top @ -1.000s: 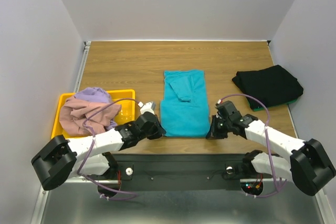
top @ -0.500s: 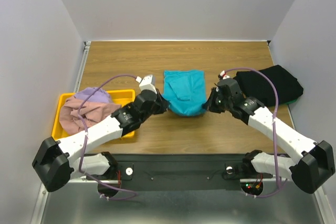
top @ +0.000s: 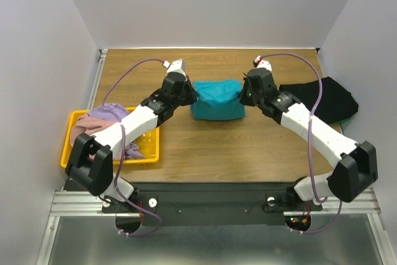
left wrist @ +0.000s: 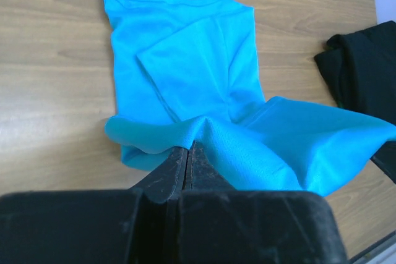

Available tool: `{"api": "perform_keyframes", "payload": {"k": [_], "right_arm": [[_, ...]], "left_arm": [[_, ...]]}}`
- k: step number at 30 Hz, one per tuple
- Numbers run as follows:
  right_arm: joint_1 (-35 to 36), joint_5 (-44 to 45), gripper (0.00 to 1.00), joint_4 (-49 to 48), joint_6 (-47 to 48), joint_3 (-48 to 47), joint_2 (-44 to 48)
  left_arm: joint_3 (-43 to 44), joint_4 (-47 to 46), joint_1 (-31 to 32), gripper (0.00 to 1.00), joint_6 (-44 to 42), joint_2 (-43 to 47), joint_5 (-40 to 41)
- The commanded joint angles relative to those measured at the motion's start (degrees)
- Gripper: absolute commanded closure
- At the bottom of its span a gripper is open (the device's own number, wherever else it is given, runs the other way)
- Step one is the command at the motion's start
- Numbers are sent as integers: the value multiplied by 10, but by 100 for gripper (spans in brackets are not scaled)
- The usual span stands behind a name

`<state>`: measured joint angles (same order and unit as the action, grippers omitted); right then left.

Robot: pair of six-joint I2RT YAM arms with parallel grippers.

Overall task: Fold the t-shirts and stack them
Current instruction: Fold the tshirt

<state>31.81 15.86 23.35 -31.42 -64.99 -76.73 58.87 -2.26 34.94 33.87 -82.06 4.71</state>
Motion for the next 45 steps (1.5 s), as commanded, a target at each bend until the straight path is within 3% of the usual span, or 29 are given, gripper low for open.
{"api": "perform_keyframes", "payload": {"k": [1, 14, 24, 27, 28, 29, 30, 31, 32, 33, 37, 42, 45], "right_arm": [[-18, 37, 100, -45, 41, -71, -39], [-106, -44, 100, -98, 56, -163, -166], [-145, -80, 100, -253, 103, -253, -358], [-148, -86, 100, -309, 110, -277, -421], [-148, -90, 99, -317, 114, -285, -447], [-148, -90, 86, -324, 112, -295, -461], [-148, -90, 67, -325, 110, -313, -472], [-148, -90, 43, -326, 111, -322, -487], [-148, -94, 13, -325, 112, -328, -490], [-148, -106, 0, -324, 113, -332, -490], [-148, -139, 0, -325, 116, -322, -455], [-148, -206, 0, -325, 104, -248, -388], [-148, -225, 0, -326, 86, -214, -374]], "left_arm": [[65, -20, -11, 100, -35, -19, -28], [227, -5, -72, 100, -57, -199, -95], [375, -49, -129, 100, -53, -375, -109], [454, -50, -139, 100, -57, -451, -145], [492, -50, -142, 95, -62, -482, -170], [508, -49, -142, 82, -62, -495, -175], [520, -45, -142, 29, -62, -503, -178], [538, -44, -142, 2, -63, -511, -182], [539, -48, -142, 1, -64, -508, -184], [537, -51, -142, 1, -64, -504, -182], [485, -75, -139, 1, -50, -457, -180], [420, -98, -116, 1, -60, -384, -118], [397, -111, -112, 1, -54, -370, -125]]}}
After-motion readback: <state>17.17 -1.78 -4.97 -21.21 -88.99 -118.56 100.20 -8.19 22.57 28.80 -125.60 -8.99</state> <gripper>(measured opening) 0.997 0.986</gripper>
